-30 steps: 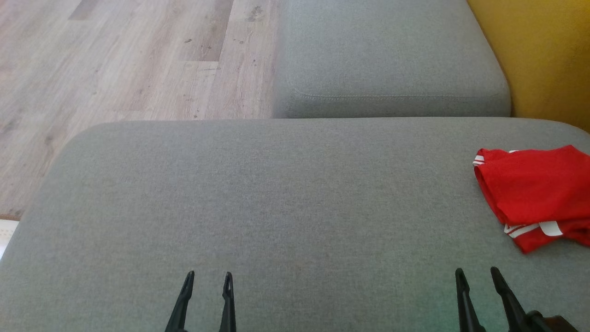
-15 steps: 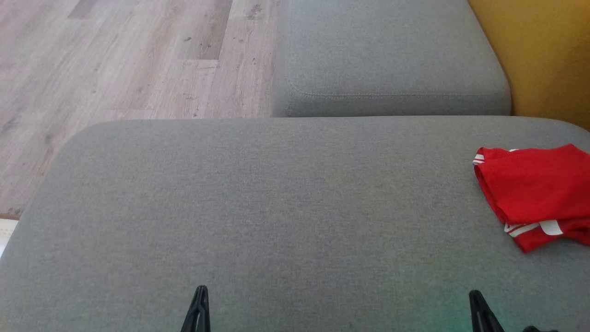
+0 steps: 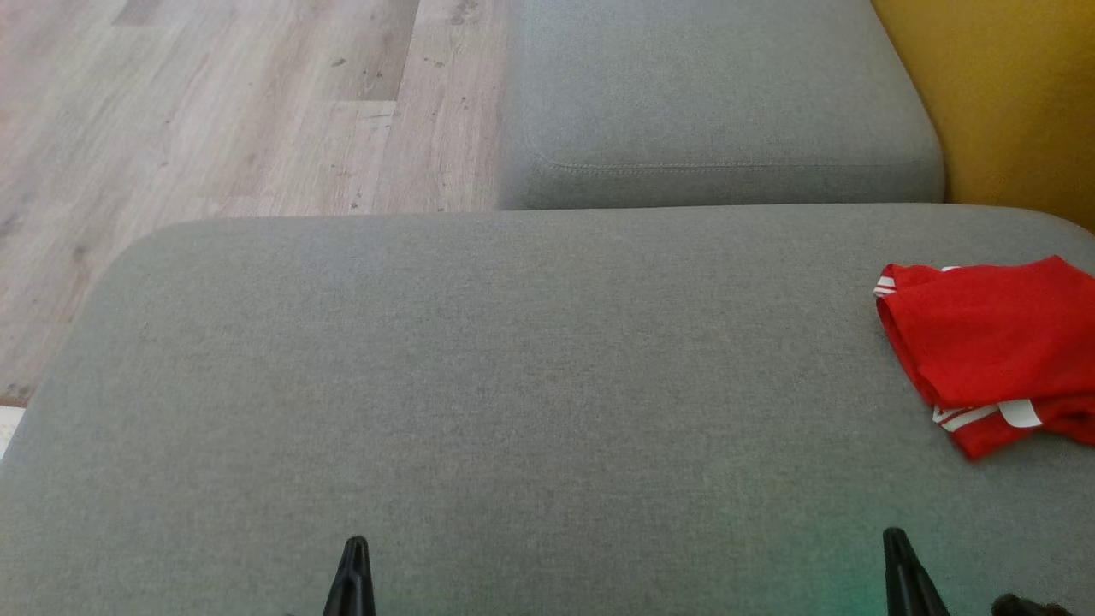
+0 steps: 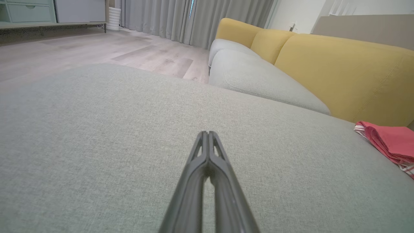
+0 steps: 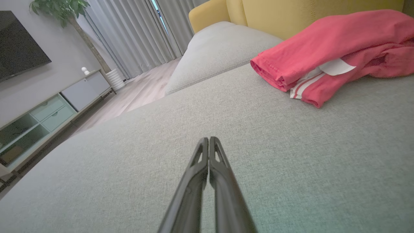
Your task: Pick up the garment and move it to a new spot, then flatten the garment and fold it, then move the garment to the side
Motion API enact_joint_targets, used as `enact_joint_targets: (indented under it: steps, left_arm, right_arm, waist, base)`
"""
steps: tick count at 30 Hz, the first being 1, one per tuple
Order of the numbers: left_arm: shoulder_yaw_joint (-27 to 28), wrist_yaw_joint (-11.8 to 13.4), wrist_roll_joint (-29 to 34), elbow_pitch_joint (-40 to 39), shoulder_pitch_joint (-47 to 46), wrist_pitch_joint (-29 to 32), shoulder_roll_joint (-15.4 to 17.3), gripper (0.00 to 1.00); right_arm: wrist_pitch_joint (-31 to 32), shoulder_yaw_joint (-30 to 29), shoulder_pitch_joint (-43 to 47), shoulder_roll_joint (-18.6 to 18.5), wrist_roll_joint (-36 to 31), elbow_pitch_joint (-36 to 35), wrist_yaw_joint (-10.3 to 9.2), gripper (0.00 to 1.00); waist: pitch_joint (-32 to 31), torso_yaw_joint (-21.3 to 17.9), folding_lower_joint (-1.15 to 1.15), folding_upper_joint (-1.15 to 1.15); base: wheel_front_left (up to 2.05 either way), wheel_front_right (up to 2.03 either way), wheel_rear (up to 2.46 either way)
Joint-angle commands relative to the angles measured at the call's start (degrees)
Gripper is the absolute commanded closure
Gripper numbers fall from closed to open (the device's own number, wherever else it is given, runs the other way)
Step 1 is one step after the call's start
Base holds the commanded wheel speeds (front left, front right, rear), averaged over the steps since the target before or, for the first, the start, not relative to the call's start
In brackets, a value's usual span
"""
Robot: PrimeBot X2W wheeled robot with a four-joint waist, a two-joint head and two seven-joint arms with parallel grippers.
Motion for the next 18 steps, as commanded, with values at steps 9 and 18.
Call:
enact_joint_targets:
  steps: [9,18]
  left_arm:
    - [2.37,-1.43,-7.39,-0.71,-4.32,1.24,0.47,1.0]
    - [3.85,-2.55,-13.75,-0.26,-5.82,2.46,0.67,1.0]
  right_arm:
    - [1.32,-0.52,-4.87,-0.95,7.17,-1.2,-0.01,1.0]
    - [2.62,-0.88,-6.63,-1.14,13.24,-0.94,-0.02,1.0]
  waist:
    - [0.58,-0.45,0.0,0.0]
    - [1.14,-0.87,0.0,0.0]
  base:
    - [0.0,0.0,0.0]
    - [0.0,0.0,0.0]
